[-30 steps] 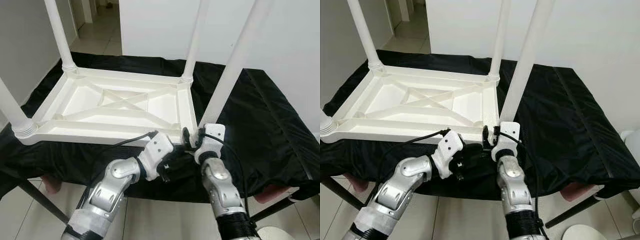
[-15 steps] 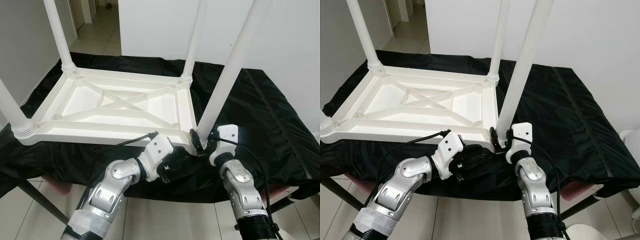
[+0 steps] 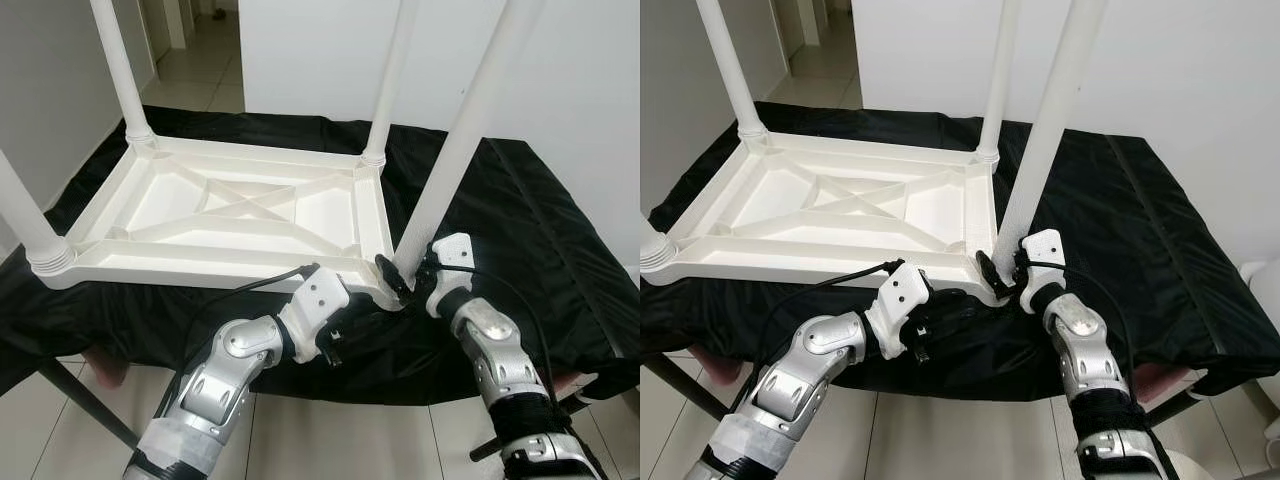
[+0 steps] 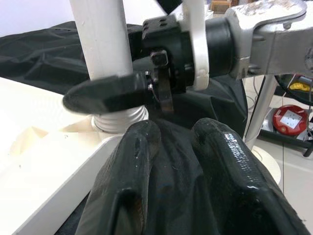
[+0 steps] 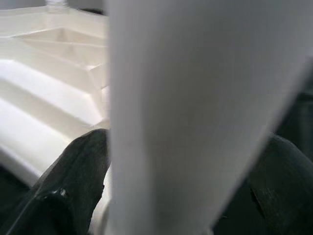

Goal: Building children table

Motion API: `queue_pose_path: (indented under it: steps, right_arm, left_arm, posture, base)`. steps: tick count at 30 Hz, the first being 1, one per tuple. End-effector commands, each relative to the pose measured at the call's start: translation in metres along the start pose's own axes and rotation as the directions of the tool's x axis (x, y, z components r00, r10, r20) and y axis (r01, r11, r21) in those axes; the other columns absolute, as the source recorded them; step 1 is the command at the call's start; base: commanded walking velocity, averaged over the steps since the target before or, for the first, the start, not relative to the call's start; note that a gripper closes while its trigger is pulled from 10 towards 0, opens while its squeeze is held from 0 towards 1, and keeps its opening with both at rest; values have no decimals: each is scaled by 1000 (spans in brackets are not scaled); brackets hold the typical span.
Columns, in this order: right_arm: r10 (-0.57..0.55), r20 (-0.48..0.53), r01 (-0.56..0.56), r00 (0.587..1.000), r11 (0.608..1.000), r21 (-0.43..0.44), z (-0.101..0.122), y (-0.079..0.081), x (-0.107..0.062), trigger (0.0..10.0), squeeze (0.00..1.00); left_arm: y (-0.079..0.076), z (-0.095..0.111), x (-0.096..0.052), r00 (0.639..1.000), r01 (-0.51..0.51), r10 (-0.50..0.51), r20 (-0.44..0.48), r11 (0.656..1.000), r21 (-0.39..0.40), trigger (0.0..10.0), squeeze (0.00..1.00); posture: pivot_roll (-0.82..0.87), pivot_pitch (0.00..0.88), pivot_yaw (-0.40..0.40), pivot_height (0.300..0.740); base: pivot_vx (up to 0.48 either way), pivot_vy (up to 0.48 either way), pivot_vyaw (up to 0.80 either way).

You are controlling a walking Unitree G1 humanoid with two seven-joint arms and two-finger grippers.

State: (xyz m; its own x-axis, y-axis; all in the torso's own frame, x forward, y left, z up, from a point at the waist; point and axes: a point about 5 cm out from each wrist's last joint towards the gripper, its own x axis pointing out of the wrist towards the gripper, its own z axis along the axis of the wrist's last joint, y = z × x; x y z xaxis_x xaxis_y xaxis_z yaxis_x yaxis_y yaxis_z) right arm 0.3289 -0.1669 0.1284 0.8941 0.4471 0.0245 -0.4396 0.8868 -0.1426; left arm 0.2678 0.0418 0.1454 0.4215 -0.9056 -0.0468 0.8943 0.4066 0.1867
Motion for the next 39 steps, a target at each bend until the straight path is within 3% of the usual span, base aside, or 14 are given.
queue_pose_path:
  steps: [1,2,6,7,14,15,17,18,19,30,32,34,39]
  right_arm:
    - [41,-23,-42,999,999,-20,-4,1,2,10000,0]
    - [60,-34,-61,998,998,-28,-5,2,4,4157,0]
    - [87,-44,-89,995,995,-35,-8,2,7,4157,0]
    - [96,-48,-97,994,995,-29,-9,3,7,0,0]
    - [122,-54,-123,991,992,-18,-15,4,8,0,0]
    - [120,-56,-121,991,993,-9,-16,4,8,2745,0]
    - [120,-56,-121,991,993,-9,-16,4,8,2745,0]
    - [118,-57,-119,991,993,-7,-17,4,8,4392,0]
    - [103,-57,-103,993,995,-5,-17,4,8,10000,0]
    - [-28,-75,29,997,999,18,-19,10,12,10000,0]
    - [-119,-83,122,989,991,44,-23,13,12,10000,0]
    - [-132,-86,137,987,990,46,-23,14,11,10000,0]
    - [-281,-114,290,953,954,75,-27,12,8,10000,0]
  left_arm:
    - [2,2,2,999,-32,32,-1,999,21,10000,0]
    - [3,2,2,999,-35,35,0,999,22,10000,0]
    - [3,2,2,999,-39,39,1,999,22,10000,0]
    - [3,2,1,999,-42,42,0,999,23,10000,0]
    - [4,3,1,999,-51,50,3,998,23,10000,0]
    - [4,2,1,999,-50,50,3,998,23,10000,0]
    - [4,2,1,999,-50,50,3,998,23,10000,0]
    - [4,2,1,999,-50,50,2,998,23,10000,0]
    - [4,2,1,999,-49,49,2,999,24,10000,0]
    - [3,2,1,999,-48,48,2,999,20,10000,0]
    - [2,2,1,999,-49,49,2,999,17,10000,0]
    - [2,2,1,999,-50,50,3,999,16,10000,0]
    - [2,1,0,999,-47,47,1,999,15,10000,0]
  posture:
    - [39,0,-58,740]
    - [45,0,-62,740]
    - [45,0,-62,740]
    - [51,0,-66,740]
    - [53,0,-68,740]
    - [53,0,-68,740]
    - [53,0,-68,740]
    - [53,0,-66,740]
    - [52,0,-65,740]
    - [48,0,-69,740]
    - [46,0,-68,740]
    - [46,0,-68,740]
    - [45,0,-64,740]
  base:
    - [0,0,0]
    - [0,0,0]
    - [0,0,0]
    - [0,0,0]
    - [0,0,0]
    - [0,0,0]
    - [0,0,0]
    - [0,0,0]
    - [0,0,0]
    - [0,0,0]
    - [0,0,0]
    - [0,0,0]
    - [0,0,0]
